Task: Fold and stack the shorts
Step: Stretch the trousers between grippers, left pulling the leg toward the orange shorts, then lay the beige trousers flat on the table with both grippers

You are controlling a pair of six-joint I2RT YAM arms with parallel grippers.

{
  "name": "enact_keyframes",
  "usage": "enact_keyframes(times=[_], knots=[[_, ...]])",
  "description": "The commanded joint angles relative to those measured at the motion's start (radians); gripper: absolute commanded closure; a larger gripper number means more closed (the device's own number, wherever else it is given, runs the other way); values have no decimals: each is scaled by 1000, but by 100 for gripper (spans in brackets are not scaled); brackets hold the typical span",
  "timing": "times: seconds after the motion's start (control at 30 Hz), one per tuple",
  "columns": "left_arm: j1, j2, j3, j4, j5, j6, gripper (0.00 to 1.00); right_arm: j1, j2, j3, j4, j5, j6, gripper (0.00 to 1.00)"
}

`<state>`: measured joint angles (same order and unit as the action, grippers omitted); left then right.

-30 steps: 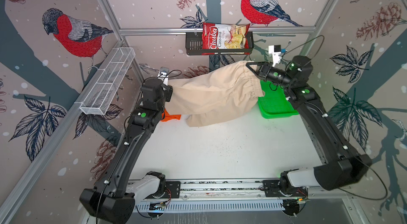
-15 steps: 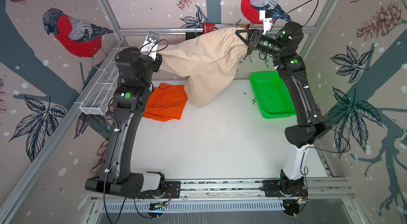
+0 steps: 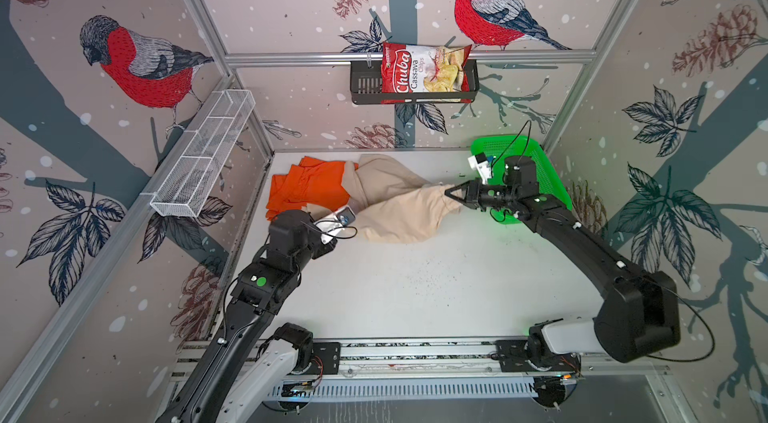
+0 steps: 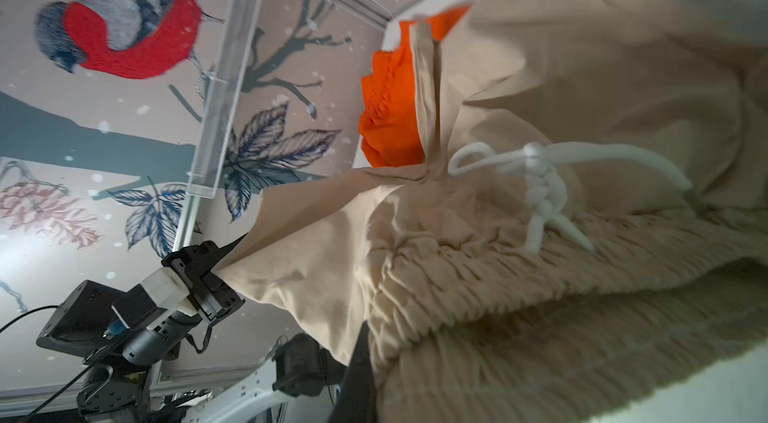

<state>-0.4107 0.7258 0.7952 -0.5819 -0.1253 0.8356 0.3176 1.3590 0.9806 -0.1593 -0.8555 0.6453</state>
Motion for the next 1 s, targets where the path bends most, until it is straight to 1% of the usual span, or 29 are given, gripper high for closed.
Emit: enact_keyframes(times=[0.0, 0.07, 0.13, 0.23, 0.33, 0.37, 0.4, 0.43, 0.47, 0.5, 0.57, 0.63, 0.67, 0.73, 0.8, 0.87, 0.9, 0.97], knots=[[-44, -12, -47, -173, -91, -7, 100, 15, -54, -142, -52, 21, -16, 100], [-72, -15, -62, -216, -79, -15, 100, 21, -99, -245, -51, 33, 13, 100], [-107, -12, -77, -252, -61, -19, 100, 19, -151, -330, -84, 61, 17, 99], [-183, 8, -117, -291, -32, -21, 100, -17, -213, -435, -169, 111, 5, 99], [-282, 38, -157, -302, 15, -34, 99, -62, -263, -499, -255, 159, -17, 99], [-312, 47, -168, -299, 27, -38, 93, -72, -277, -510, -289, 183, -29, 98], [-335, 53, -176, -297, 38, -40, 82, -83, -290, -512, -326, 215, -42, 95], [-348, 55, -178, -292, 43, -40, 73, -89, -296, -508, -364, 247, -54, 88], [-357, 56, -177, -287, 51, -41, 61, -97, -301, -496, -402, 286, -67, 78], [-359, 54, -171, -282, 61, -44, 50, -105, -306, -472, -433, 316, -81, 70], [-359, 47, -154, -274, 72, -49, 37, -119, -319, -411, -487, 373, -101, 61], [-359, 40, -138, -271, 72, -59, 29, -121, -331, -336, -537, 453, -109, 52], [-359, 38, -133, -270, 68, -67, 26, -119, -334, -287, -565, 501, -115, 50], [-359, 29, -129, -262, 53, -93, 21, -91, -342, -191, -595, 596, -114, 49], [-358, 19, -128, -262, 54, -109, 19, -27, -353, -140, -576, 652, -98, 50], [-359, 6, -128, -263, 55, -123, 18, 68, -356, -136, -490, 650, -64, 51], [-359, 0, -129, -262, 50, -128, 18, 124, -348, -152, -438, 631, -34, 52], [-359, -7, -135, -260, 40, -129, 17, 223, -309, -197, -286, 601, 17, 53]])
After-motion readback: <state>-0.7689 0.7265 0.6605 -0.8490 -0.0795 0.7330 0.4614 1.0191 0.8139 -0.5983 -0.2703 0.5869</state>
